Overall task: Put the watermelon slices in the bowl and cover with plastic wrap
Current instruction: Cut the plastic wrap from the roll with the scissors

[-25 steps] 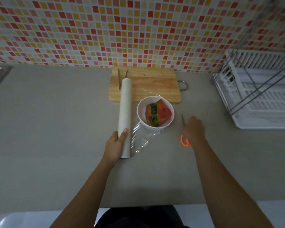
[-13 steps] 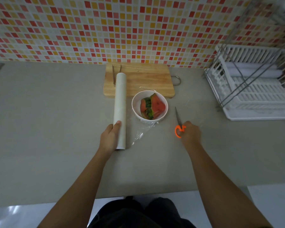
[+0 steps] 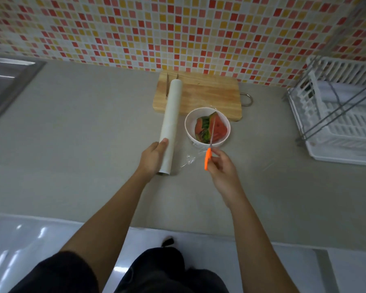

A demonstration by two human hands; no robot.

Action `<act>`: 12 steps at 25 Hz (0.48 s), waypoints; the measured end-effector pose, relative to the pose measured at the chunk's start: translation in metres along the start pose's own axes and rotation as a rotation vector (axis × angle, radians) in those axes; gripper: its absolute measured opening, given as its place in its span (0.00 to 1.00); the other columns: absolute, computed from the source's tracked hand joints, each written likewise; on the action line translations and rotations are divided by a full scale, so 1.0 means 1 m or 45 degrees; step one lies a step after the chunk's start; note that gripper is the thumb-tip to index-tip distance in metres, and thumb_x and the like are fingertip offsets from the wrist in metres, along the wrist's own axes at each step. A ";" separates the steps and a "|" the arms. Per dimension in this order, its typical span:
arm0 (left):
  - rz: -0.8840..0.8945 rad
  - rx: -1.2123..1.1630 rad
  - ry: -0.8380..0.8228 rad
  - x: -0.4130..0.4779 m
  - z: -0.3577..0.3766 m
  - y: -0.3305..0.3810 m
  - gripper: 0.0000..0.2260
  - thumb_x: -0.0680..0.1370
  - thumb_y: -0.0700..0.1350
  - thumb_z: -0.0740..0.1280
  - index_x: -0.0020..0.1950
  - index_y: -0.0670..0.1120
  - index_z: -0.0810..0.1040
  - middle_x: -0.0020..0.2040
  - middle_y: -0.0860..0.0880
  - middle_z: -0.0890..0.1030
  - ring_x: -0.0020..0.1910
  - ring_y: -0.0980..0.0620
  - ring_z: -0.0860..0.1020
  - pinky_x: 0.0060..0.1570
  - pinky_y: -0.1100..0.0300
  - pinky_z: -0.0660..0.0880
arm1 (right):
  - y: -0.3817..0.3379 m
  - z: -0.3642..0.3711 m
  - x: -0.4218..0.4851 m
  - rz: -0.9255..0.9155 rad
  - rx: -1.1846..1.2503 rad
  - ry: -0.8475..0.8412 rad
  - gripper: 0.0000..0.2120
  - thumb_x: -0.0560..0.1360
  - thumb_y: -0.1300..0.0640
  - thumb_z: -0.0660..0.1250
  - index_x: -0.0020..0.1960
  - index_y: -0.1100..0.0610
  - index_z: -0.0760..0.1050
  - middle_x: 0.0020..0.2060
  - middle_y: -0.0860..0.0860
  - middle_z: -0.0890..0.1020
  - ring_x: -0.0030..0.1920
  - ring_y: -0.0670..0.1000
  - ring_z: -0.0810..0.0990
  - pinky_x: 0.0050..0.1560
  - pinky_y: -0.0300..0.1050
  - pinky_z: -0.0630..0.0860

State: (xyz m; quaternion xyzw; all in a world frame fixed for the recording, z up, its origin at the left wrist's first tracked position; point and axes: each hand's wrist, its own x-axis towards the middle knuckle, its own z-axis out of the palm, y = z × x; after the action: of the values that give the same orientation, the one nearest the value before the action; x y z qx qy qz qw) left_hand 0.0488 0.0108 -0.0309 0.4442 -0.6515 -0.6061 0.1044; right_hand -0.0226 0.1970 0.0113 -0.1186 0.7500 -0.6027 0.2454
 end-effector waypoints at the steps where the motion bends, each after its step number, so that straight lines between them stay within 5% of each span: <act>1: -0.005 -0.006 0.001 0.000 -0.001 0.002 0.20 0.77 0.59 0.62 0.48 0.42 0.78 0.45 0.46 0.78 0.44 0.45 0.77 0.48 0.50 0.76 | 0.002 0.009 -0.008 -0.006 0.072 -0.055 0.12 0.75 0.61 0.64 0.50 0.44 0.72 0.33 0.40 0.82 0.35 0.37 0.78 0.41 0.30 0.73; 4: -0.039 -0.057 -0.023 0.000 -0.003 0.008 0.17 0.76 0.59 0.63 0.45 0.47 0.79 0.51 0.42 0.80 0.47 0.42 0.80 0.45 0.47 0.80 | 0.012 0.031 -0.031 0.070 0.204 -0.143 0.12 0.72 0.62 0.68 0.50 0.47 0.72 0.36 0.44 0.83 0.36 0.38 0.80 0.47 0.38 0.75; 7: -0.067 -0.062 -0.076 -0.001 -0.005 0.008 0.18 0.76 0.60 0.62 0.49 0.45 0.80 0.49 0.42 0.80 0.39 0.43 0.80 0.28 0.58 0.76 | 0.024 0.048 -0.053 0.129 0.202 -0.141 0.09 0.71 0.57 0.71 0.47 0.51 0.73 0.36 0.47 0.80 0.33 0.38 0.77 0.39 0.31 0.73; 12: -0.065 -0.121 -0.143 -0.002 -0.006 0.006 0.23 0.76 0.60 0.62 0.56 0.42 0.80 0.48 0.42 0.80 0.38 0.44 0.79 0.28 0.61 0.72 | 0.038 0.060 -0.082 0.252 0.098 -0.154 0.18 0.74 0.49 0.67 0.42 0.65 0.76 0.22 0.42 0.72 0.26 0.37 0.72 0.29 0.27 0.64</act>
State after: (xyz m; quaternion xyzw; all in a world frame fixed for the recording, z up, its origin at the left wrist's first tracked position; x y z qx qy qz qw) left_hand 0.0511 0.0067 -0.0235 0.4204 -0.6154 -0.6627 0.0731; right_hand 0.0818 0.1947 -0.0163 -0.0705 0.7183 -0.5954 0.3529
